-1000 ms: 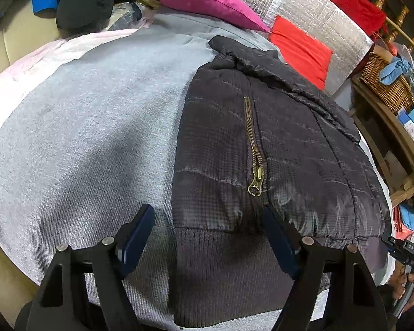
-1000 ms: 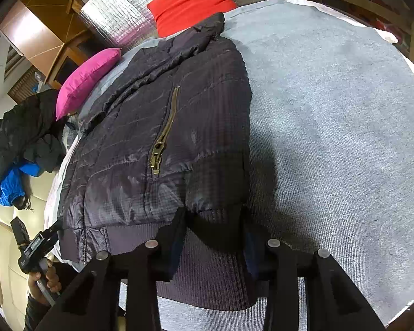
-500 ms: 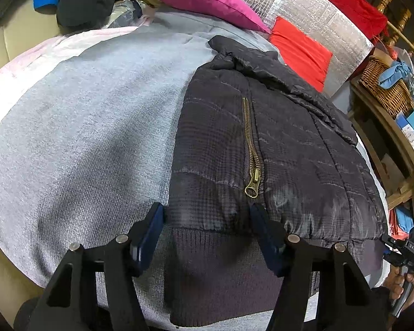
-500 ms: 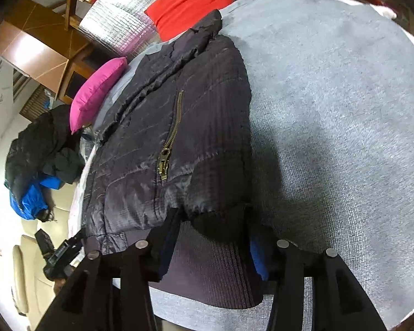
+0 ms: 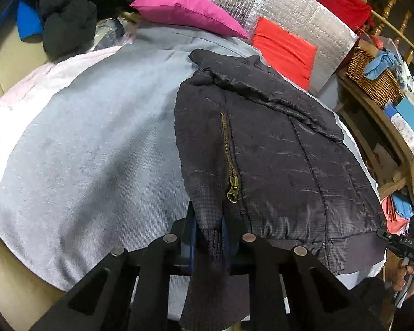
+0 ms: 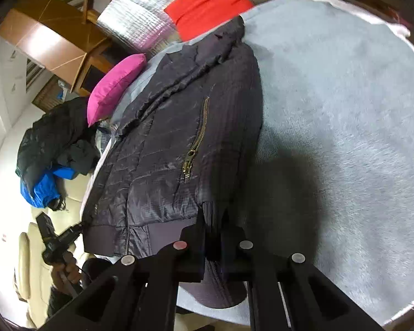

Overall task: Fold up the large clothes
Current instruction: 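Hold the ribbed hem with both tools and lift it slightly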

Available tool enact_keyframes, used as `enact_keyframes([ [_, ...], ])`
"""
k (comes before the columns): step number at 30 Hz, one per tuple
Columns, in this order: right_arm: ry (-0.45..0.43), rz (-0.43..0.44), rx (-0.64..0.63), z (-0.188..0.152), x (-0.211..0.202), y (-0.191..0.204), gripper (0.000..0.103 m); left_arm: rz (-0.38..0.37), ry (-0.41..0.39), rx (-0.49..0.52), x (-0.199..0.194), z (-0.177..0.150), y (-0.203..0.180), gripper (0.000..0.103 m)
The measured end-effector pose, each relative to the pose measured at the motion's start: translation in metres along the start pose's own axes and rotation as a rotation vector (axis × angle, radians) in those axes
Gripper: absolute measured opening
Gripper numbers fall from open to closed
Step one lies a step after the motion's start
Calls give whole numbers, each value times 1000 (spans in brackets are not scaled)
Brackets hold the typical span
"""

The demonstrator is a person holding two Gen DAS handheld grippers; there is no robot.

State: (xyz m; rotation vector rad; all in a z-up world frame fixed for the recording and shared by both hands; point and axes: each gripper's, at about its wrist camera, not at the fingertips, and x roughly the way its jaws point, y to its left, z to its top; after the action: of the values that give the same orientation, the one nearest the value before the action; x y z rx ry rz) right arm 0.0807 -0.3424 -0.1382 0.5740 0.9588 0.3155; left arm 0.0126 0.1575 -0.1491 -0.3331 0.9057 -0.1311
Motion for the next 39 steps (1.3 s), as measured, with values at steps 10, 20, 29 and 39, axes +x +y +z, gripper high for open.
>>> enact_keyframes([
  [10, 14, 30, 101, -15, 9, -32, 24, -14, 54, -117, 25, -8, 26, 26],
  [20, -9, -6, 104, -9, 9, -28, 69, 55, 54, -60, 35, -11, 7, 56],
  [29, 42, -57, 66, -12, 25, -20, 22, 70, 61, -42, 40, -12, 7, 56],
  [39, 46, -43, 91, -11, 23, -25, 34, 89, 64, -51, 41, -13, 9, 64],
])
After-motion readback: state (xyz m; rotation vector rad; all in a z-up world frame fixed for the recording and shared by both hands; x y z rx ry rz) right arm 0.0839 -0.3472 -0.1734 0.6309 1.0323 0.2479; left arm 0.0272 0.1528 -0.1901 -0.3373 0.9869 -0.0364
